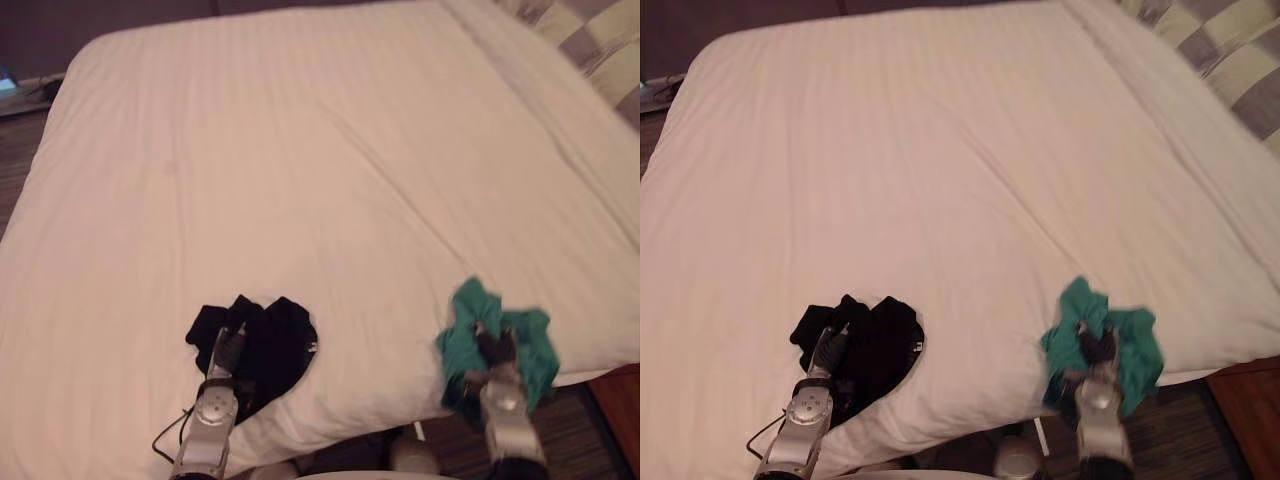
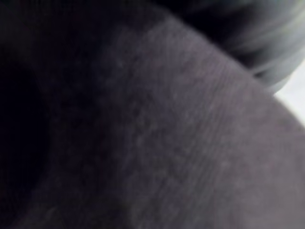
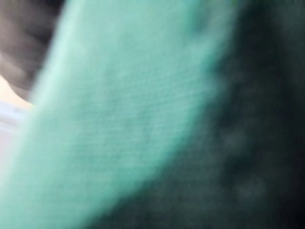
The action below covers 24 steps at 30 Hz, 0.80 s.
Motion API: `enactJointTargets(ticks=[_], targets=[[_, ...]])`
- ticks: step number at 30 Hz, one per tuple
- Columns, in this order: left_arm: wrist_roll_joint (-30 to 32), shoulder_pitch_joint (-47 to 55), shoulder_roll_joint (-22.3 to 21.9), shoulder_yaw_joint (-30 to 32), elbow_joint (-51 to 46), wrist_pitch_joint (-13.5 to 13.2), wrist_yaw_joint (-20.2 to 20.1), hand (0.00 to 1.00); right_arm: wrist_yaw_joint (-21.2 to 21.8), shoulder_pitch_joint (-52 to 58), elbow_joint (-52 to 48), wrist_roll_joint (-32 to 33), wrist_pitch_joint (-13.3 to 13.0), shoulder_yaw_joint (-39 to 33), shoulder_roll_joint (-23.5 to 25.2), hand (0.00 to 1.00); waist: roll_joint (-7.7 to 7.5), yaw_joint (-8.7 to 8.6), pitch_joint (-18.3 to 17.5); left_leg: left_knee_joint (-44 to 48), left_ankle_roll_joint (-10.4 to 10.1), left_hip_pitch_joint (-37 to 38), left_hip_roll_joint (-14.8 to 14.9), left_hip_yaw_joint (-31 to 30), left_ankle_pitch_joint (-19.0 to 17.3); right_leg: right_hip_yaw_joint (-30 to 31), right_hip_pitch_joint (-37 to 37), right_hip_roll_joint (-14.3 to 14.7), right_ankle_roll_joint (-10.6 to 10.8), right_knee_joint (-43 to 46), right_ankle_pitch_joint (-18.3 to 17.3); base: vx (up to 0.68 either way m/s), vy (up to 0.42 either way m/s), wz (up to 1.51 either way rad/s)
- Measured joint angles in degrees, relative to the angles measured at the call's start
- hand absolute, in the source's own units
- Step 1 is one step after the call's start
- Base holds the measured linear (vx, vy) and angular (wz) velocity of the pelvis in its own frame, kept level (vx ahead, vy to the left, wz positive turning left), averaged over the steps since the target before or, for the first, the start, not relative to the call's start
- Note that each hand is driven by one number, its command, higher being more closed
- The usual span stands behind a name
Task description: Tidy the bed and pick cloth on bed and put in laundry
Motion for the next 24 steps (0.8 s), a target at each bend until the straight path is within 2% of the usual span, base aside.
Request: enactJointTargets(ticks=[1, 3, 4, 5, 6, 7, 9, 12, 15, 18, 20, 21, 22, 23, 24], targets=[[-0.3, 0.1, -0.2, -0.2, 0.2, 0.0, 0.1, 1.00, 0.2, 1.5, -0.6, 0.6, -0.2, 0.6, 0.9, 1.00, -0.11, -0.43, -0.1, 0.1, 0.0, 0.1, -0.2, -0.7, 0.0, 1.5, -0.1, -0.3, 0.5, 0.9, -0.4, -0.09, 0.058, 0.22], [-0.4, 0.0, -1.1, -0.6, 0.8, 0.1, 0.6, 1.00, 1.1, 5.0, -0.8, 2.8, -0.5, 2.9, 1.6, 1.00, 0.18, -2.66, -1.0, -0.8, 1.7, 0.0, -0.5, -2.8, -1.1, 6.5, -0.1, -0.6, 2.5, 3.4, -2.1, -0.04, 0.050, 0.59], [-0.4, 0.0, -1.4, -0.7, 0.8, 0.1, 1.0, 1.00, 1.2, 5.5, -0.8, 3.4, -0.6, 3.2, 1.6, 1.00, 0.10, -2.74, -1.2, -1.4, 1.7, 0.0, -0.6, -2.8, -1.1, 6.4, -0.1, -0.7, 2.8, 3.6, -2.6, -0.04, 0.028, 0.55], [-0.4, 0.0, -1.9, -0.6, 0.8, 0.1, 1.2, 1.00, 1.2, 6.0, -0.8, 3.9, -0.9, 3.4, 1.8, 1.00, -0.05, -2.42, -1.7, -2.2, 2.1, -0.2, -0.7, -2.8, -1.4, 6.1, -0.1, -0.7, 3.2, 3.5, -3.5, -0.07, -0.028, 0.42], [-1.3, 0.3, -2.8, -0.4, 0.7, 0.0, 1.5, 1.00, 1.3, 6.3, -1.3, 4.4, -1.5, 4.4, 2.0, 1.00, 0.12, -2.06, -2.7, -3.9, 3.4, -0.2, -0.8, -3.0, -2.3, 5.4, 0.1, -0.6, 3.8, 3.1, -5.5, -0.07, -0.053, 0.38], [-1.7, 0.8, -3.2, -0.5, 0.7, -0.1, 1.5, 1.00, 1.3, 6.3, -1.8, 4.4, -1.5, 4.7, 2.0, 1.00, 0.25, -1.97, -3.1, -4.7, 3.6, -0.2, -0.8, -3.3, -2.4, 5.0, 0.3, -0.6, 4.1, 2.8, -6.2, -0.07, -0.095, 0.35], [-3.2, 1.6, -4.5, -0.5, 0.6, -0.2, 1.7, 1.00, 1.3, 6.4, -3.1, 4.5, -1.7, 6.0, 1.9, 1.00, 0.44, -0.95, -3.4, -4.6, 3.1, -0.3, -0.5, -4.6, -2.1, 4.1, 1.6, -0.4, 4.2, 1.4, -6.4, -0.07, -0.103, 0.33], [-5.6, 3.7, -7.0, -1.0, 0.6, -0.3, 2.3, 1.00, 1.2, 5.9, -3.4, 4.5, -2.7, 8.5, 0.9, 1.00, 1.89, 0.20, -4.8, -4.4, 2.4, -0.7, 0.1, -9.0, -1.6, 0.4, 4.4, -0.4, 4.2, 0.3, -6.5, -0.07, -0.101, 0.60], [-7.4, 4.7, -7.3, -1.5, 0.5, -0.4, 2.5, 1.00, 1.3, 1.7, -2.4, 4.5, -3.4, 12.9, -1.2, 1.00, 2.57, 1.74, -5.4, -4.2, 1.5, -3.5, 0.1, -13.1, -0.3, -2.9, 4.4, -0.5, 3.9, 0.4, -6.5, -0.09, -0.061, 0.66], [-9.6, 4.6, -8.1, 0.2, -0.8, -1.0, 3.6, 1.00, 1.2, -4.2, -1.5, 4.4, -4.0, 16.4, -2.7, 1.00, 2.69, 3.55, -4.6, -1.9, 1.4, -8.7, 0.3, -18.8, 1.3, -7.9, 3.6, -0.5, 2.9, 1.3, -6.9, -0.10, -0.069, 0.97], [-12.0, 4.7, -8.7, 0.7, -3.0, -1.3, 5.0, 1.00, 0.7, -7.6, -0.9, 4.4, -5.6, 17.2, -4.0, 1.00, 4.14, 4.00, -3.7, -2.9, 1.8, -13.7, 0.2, -23.4, 4.7, -14.4, 2.8, -0.5, 1.4, 4.1, -9.4, -0.12, -0.081, 1.69], [-12.4, 4.9, -8.7, 0.8, -3.6, -1.3, 5.2, 1.00, 0.5, -8.4, -0.4, 4.4, -5.8, 17.1, -4.6, 1.00, 4.96, 4.46, -3.4, -4.5, 3.7, -13.8, 0.8, -22.4, 3.6, -16.7, 2.9, -0.4, 1.2, 4.8, -9.6, -0.11, -0.066, 1.68], [-13.2, 4.9, -8.6, 1.9, -4.1, -1.4, 5.5, 1.00, 0.0, -9.2, 0.4, 4.3, -5.6, 16.8, -4.9, 1.00, 4.82, 5.37, -3.2, -5.0, 8.4, -14.2, 1.8, -15.2, 1.2, -20.0, 3.4, -1.0, 1.3, 4.4, -9.2, -0.01, -0.012, 1.80], [-14.2, 4.8, -8.6, 3.6, -4.3, -1.6, 6.2, 1.00, -0.7, -9.6, 0.4, 4.2, -5.7, 16.5, -4.5, 1.00, 2.97, 5.23, -2.4, -1.9, 13.9, -15.4, 2.8, -5.3, -2.2, -24.2, 5.1, -2.7, 1.0, 2.5, -8.8, 0.03, 0.013, 2.09], [-14.7, 4.7, -8.1, 4.4, -4.2, -1.7, 6.4, 1.00, -1.2, -11.0, 1.3, 4.2, -5.7, 16.3, -5.1, 1.00, 4.12, 5.58, -1.8, 6.1, 14.4, -17.9, 6.3, 2.8, -2.0, -28.1, 6.0, -3.2, 1.0, 3.4, -8.9, 0.06, 0.038, 2.03]])
